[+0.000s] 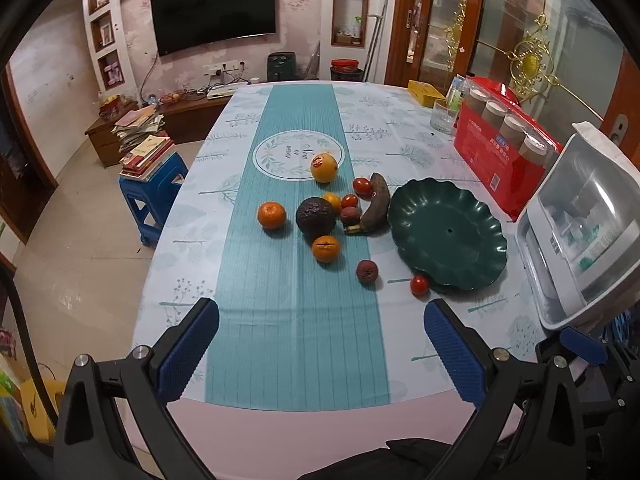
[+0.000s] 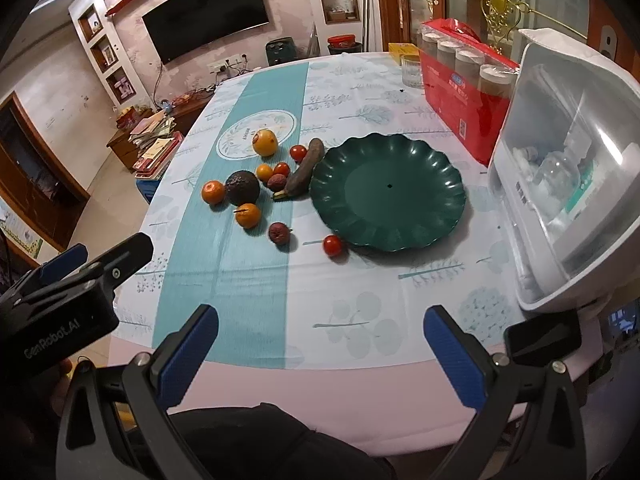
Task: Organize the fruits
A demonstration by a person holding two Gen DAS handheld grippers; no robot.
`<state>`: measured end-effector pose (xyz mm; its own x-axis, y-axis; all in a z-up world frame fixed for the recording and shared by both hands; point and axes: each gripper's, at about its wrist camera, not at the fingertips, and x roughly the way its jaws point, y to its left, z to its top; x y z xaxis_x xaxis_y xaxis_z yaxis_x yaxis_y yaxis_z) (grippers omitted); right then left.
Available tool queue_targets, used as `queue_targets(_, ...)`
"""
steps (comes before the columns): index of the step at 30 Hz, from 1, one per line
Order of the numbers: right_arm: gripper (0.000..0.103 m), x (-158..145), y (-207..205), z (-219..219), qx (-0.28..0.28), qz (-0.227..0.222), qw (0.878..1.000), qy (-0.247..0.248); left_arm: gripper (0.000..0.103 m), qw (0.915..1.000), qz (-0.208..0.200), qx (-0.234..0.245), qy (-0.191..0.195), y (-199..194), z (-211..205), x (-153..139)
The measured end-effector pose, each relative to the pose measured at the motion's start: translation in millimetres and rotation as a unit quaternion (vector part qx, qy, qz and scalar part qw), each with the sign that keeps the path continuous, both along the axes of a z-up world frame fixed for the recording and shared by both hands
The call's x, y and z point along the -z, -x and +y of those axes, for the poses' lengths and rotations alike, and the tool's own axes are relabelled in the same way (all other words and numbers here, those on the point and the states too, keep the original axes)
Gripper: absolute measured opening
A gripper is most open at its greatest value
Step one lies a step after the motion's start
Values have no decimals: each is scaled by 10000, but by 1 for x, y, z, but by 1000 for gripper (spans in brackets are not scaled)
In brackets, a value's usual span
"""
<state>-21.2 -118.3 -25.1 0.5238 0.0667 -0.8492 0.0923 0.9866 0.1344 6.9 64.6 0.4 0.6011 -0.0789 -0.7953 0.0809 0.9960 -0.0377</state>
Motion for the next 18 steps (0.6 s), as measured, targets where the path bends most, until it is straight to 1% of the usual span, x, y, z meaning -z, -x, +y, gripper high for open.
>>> queue_targets(5, 103, 0, 2, 19, 251, 42, 9996, -79, 102, 9998, 15, 166, -128, -3, 23, -3)
queue_targets(8, 103, 1, 5, 30, 446, 87, 9989, -134, 102, 9994, 92, 295, -151, -5, 37, -4)
queue_targets(14, 103, 1, 15, 41, 881, -13, 9961, -66, 102, 9970, 390, 662, 10, -10, 52, 4)
queue_targets(18, 103, 5, 19, 44, 1095, -105, 9939, 28, 102, 9952, 596, 780, 0, -16, 57, 14)
